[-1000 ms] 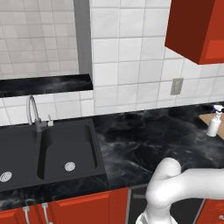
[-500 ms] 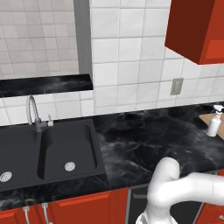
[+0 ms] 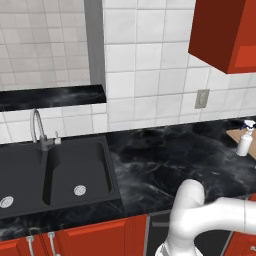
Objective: Grab the spray bottle from the cabinet, then place it next to the cutting board for sanitizing. Then grab the dish brush from the countertop next to the sink and place it next to the cutting board.
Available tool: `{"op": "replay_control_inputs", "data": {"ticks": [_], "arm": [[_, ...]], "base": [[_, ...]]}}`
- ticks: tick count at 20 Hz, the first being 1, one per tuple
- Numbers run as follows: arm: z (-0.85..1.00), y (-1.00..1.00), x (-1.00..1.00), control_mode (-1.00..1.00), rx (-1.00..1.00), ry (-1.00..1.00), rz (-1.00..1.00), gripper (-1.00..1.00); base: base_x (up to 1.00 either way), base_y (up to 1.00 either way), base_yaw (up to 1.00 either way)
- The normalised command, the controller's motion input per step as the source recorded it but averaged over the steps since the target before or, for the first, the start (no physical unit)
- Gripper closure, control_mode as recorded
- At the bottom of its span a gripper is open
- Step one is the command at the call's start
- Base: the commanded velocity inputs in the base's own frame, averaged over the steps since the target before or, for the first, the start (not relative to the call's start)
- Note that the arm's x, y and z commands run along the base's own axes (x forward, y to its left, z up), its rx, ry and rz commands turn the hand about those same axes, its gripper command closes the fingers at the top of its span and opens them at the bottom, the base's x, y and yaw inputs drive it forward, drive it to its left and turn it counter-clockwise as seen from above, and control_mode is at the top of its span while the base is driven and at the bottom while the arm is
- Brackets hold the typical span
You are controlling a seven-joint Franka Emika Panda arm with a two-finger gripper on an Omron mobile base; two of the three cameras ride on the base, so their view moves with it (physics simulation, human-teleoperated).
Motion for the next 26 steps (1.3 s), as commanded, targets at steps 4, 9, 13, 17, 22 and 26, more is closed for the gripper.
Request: {"op": "replay_control_inputs", "data": {"ticks": [4, 9, 13, 17, 22, 26], "arm": [[0.02, 0.00, -0.05, -1.00, 0.00, -0.17, 0.00, -1.00], [0.55, 0.00, -0.55, -1.00, 0.00, -0.27, 0.00, -1.00], [0.68, 0.01, -0.57, -1.00, 0.00, -0.20, 0.00, -1.00], [0.96, 0.19, -0.60, -1.00, 0.00, -0.16, -0.01, -1.00], [0.88, 0.48, -0.56, -1.00, -0.01, -0.16, -0.02, -1.00], [0.38, 0.98, -0.26, -1.00, -0.10, -0.16, -0.02, -1.00]], "base": [[0.00, 0.00, 0.00], [0.00, 0.00, 0.00], [0.00, 0.00, 0.00], [0.00, 0.00, 0.00], [0.00, 0.00, 0.00], [0.00, 0.00, 0.00]]}}
